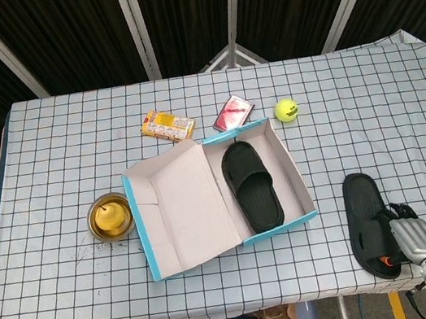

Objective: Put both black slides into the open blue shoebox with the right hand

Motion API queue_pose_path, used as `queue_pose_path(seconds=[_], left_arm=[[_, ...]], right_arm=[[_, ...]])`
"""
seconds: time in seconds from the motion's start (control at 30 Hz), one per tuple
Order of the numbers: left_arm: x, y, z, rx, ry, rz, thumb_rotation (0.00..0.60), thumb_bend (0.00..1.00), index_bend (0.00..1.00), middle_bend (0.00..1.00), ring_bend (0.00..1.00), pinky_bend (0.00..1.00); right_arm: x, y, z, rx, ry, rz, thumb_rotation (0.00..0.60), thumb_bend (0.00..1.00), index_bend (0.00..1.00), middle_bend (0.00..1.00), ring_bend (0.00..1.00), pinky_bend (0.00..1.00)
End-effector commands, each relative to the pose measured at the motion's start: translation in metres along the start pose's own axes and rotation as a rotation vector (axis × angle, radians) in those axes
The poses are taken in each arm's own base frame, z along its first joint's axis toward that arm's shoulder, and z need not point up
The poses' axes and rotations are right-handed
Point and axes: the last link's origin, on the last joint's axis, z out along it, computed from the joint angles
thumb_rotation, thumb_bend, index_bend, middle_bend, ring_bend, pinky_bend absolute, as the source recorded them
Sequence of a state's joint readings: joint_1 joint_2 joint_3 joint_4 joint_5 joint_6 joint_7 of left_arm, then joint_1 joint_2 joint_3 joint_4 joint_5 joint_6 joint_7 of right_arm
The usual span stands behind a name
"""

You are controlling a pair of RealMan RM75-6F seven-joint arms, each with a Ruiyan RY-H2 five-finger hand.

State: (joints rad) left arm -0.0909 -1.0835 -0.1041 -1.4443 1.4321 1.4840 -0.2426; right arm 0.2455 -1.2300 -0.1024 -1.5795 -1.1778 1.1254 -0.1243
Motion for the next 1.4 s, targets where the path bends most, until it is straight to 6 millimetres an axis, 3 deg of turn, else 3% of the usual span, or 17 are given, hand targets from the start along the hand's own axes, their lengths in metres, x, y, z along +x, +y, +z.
queue_pose_path(seconds=[0.03, 0.3, 0.57, 0.77, 1.07, 1.23, 1.4], left_arm=[[0.000, 0.000, 0.000, 0.003, 0.000, 0.002, 0.600, 0.32, 0.00, 0.00, 0.00, 0.07], [-0.002, 0.000, 0.001, 0.002, -0.005, 0.004, 0.600, 0.32, 0.00, 0.00, 0.00, 0.07], [0.000, -0.001, 0.000, 0.005, 0.004, -0.007, 0.600, 0.32, 0.00, 0.00, 0.00, 0.07], [0.001, -0.002, 0.000, 0.005, 0.003, -0.009, 0.600, 0.32, 0.00, 0.00, 0.00, 0.07], [0.002, -0.002, 0.000, 0.006, 0.006, -0.011, 0.600, 0.32, 0.00, 0.00, 0.00, 0.07], [0.003, -0.004, 0.000, 0.015, 0.008, -0.013, 0.600, 0.32, 0.00, 0.00, 0.00, 0.07], [0.002, -0.004, 0.001, 0.020, 0.009, -0.014, 0.600, 0.32, 0.00, 0.00, 0.00, 0.07]], right_arm=[[-0.001, 0.000, 0.001, 0.007, 0.001, 0.012, 0.600, 0.20, 0.38, 0.27, 0.01, 0.00], [0.009, -0.006, 0.000, 0.047, 0.023, 0.037, 0.600, 0.20, 0.47, 0.35, 0.05, 0.00], [0.040, -0.013, 0.001, 0.077, 0.040, 0.018, 0.600, 0.20, 0.49, 0.37, 0.07, 0.00], [0.075, -0.013, 0.006, 0.067, 0.093, -0.017, 0.600, 0.20, 0.49, 0.37, 0.07, 0.00], [0.163, -0.027, 0.024, 0.072, 0.221, -0.071, 0.600, 0.20, 0.49, 0.37, 0.07, 0.00], [0.201, -0.053, 0.031, 0.128, 0.253, -0.070, 0.600, 0.20, 0.49, 0.38, 0.07, 0.00], [0.219, -0.093, 0.034, 0.239, 0.238, -0.020, 0.600, 0.20, 0.49, 0.38, 0.08, 0.00]])
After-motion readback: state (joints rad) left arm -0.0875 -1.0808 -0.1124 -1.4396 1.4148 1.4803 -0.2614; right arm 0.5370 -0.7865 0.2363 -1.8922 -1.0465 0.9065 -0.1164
